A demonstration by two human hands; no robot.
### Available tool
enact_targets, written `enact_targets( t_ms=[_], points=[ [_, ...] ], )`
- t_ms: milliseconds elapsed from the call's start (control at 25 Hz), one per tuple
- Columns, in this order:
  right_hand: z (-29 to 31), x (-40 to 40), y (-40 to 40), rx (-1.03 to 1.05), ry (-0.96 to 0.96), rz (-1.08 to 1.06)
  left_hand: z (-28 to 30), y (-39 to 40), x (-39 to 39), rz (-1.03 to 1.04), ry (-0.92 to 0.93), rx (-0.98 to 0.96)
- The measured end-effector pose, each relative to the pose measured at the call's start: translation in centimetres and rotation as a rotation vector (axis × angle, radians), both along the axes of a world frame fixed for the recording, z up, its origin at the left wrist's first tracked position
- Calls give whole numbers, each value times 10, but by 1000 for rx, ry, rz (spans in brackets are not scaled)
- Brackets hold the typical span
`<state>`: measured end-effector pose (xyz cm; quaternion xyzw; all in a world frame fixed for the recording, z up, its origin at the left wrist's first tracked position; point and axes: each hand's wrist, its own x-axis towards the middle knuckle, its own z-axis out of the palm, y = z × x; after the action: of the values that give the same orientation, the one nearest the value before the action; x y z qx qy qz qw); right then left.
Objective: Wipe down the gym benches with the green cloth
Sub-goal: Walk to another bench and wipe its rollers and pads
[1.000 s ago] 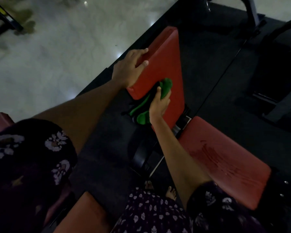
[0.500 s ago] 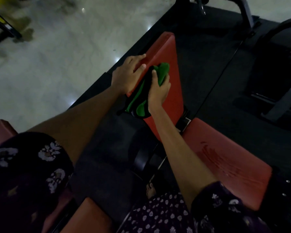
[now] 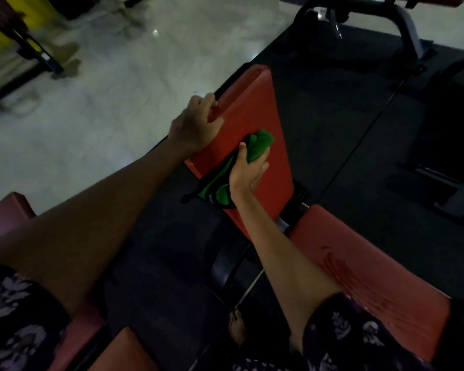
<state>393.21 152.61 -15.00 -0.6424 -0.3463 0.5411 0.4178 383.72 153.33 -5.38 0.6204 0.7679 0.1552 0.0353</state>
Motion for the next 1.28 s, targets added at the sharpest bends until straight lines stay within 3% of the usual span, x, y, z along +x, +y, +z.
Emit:
enact_targets(
  t_ms=[80, 240, 280, 480, 720, 960, 1160, 1280],
  points=[
    [5, 4, 1, -10, -6, 10, 0, 5, 11, -19, 98, 1],
    [16, 11, 8, 506, -232, 168, -5, 4, 6, -41, 89, -40],
    [16, 15, 26, 537, -275, 180, -3, 6, 3, -45, 65, -72],
    [-6, 52, 95, -33, -104, 129, -6, 11, 1, -115, 148, -155],
    [19, 23, 90, 436, -182, 172, -10, 11, 2, -88, 160, -89],
    [-49, 55, 104, -87, -12, 33, -9, 14, 4, -119, 225, -22],
    [-22, 14, 38, 179, -24, 31, -15, 14, 2, -160, 287, 42],
    [-45, -2, -24, 275, -108, 81, -19, 12, 0, -267, 392, 80]
  ],
)
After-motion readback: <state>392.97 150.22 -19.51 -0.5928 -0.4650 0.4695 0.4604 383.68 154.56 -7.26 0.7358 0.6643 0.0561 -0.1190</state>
